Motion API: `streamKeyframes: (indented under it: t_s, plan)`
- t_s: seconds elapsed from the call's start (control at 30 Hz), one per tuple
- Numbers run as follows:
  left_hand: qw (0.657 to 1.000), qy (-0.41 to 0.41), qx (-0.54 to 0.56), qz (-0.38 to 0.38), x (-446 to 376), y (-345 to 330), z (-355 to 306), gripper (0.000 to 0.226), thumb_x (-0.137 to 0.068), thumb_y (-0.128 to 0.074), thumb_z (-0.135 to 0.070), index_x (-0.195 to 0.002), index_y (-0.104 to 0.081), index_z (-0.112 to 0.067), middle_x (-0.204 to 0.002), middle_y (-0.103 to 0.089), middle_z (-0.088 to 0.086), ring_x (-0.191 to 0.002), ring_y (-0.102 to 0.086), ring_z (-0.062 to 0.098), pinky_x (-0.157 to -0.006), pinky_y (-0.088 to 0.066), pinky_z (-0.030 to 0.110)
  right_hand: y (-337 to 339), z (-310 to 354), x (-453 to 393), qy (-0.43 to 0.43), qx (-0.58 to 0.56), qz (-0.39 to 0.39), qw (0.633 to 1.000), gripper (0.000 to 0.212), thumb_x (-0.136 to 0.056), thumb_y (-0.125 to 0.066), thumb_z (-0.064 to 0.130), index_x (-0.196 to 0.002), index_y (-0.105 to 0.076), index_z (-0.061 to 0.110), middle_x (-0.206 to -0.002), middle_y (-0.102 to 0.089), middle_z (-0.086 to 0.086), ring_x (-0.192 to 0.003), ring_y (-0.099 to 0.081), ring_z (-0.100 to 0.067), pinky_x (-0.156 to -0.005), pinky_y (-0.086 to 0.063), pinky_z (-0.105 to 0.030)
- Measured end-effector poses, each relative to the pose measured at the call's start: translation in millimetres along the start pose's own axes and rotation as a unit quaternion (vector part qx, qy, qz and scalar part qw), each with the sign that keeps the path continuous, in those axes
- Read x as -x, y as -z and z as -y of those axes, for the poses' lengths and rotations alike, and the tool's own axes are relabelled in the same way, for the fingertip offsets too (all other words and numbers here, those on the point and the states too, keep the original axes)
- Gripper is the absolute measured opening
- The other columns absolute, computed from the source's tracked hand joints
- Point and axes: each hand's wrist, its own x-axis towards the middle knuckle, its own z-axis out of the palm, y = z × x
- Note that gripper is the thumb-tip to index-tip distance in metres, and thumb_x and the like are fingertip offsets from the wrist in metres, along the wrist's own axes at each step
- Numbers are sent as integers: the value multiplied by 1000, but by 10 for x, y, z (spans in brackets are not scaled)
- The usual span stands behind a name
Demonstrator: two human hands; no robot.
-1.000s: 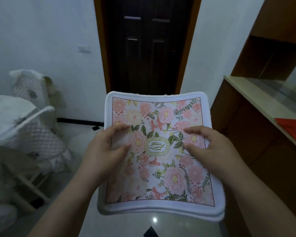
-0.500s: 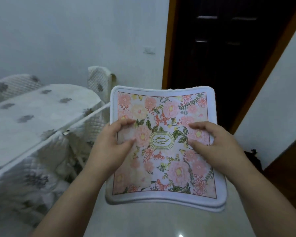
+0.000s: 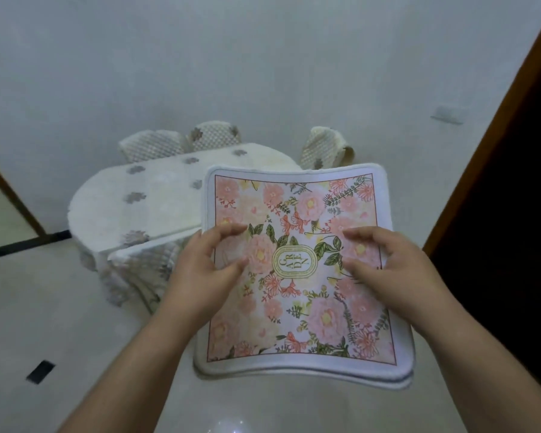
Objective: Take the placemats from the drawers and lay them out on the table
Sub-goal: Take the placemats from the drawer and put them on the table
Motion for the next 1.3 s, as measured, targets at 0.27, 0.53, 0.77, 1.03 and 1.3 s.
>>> streamKeyframes:
  t_s: [0.27,0.53,0.77,1.03,1.3]
  plan:
    - [995,66,-6,-77,-222,325,342,45,-87,-77,-24,-120,-64,-51,-126,-52,-23,-123,-52,7,-107,-49,49,-563,238,-719,62,5,93,994,41,-82,-80,29,-116,-67,46,-119,-57,12,-103,-59,-7,-90,-50,-28]
    - [991,81,4,-103,-1065,552,839,45,-87,-77,-21,-122,-64,-48,-119,-45,-35,-113,-51,0,-107,-48,43,-1194,512,-1600,90,22,102,990,42,-80,-80,30,-118,-66,43,-121,-60,12,-107,-60,-7,-100,-51,-34]
    - [991,63,20,-115,-2040,831,1288,45,-87,-77,-19,-121,-64,-46,-116,-47,-33,-105,-45,-19,-107,-45,34,-1726,832,-2466,86,27,88,992,44,-82,-79,30,-121,-65,45,-124,-58,12,-111,-60,-10,-100,-51,-37]
    - [989,79,34,-120,-2848,1112,1725,45,-86,-78,-21,-119,-66,-48,-121,-50,-31,-120,-53,5,-107,-49,45,-2291,1022,-3142,93,23,72,993,46,-82,-78,29,-123,-65,48,-117,-53,11,-105,-55,-6,-89,-43,-24]
    - [982,112,21,-149,-3567,1020,2019,44,-86,-78,-18,-119,-67,-45,-120,-49,-33,-119,-53,5,-105,-51,46,-2682,863,-4078,89,-11,111,990,49,-84,-78,34,-126,-61,52,-128,-57,12,-113,-59,-10,-97,-53,-33]
